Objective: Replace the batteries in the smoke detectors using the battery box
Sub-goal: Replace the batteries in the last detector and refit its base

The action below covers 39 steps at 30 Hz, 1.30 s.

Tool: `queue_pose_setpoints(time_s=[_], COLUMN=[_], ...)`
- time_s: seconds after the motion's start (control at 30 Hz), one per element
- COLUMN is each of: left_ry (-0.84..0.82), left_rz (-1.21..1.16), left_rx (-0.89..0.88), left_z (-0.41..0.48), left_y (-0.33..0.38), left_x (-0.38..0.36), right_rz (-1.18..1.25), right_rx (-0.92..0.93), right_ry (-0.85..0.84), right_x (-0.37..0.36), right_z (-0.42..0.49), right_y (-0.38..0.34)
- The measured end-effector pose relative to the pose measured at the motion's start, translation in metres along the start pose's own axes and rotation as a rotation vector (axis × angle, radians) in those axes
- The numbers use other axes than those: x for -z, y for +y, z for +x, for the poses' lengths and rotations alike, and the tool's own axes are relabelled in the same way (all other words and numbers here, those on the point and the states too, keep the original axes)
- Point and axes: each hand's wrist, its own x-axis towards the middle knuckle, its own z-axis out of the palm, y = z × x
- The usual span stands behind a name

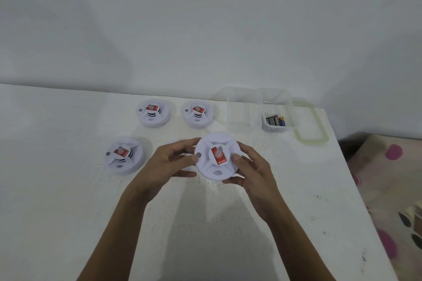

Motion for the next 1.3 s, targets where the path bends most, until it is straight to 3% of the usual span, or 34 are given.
queue_pose_setpoints(time_s=[1.3], left_ry=[-0.002], left_rz=[0.016], left_rx=[0.0], left_z=[-0.0012], left_y=[-0.0028], left_x=[-0.0001], right_rz=[0.003], right_rx=[-0.036], right_ry=[0.016], right_x=[-0.0004], right_z=[-0.0018], right_y=[0.004])
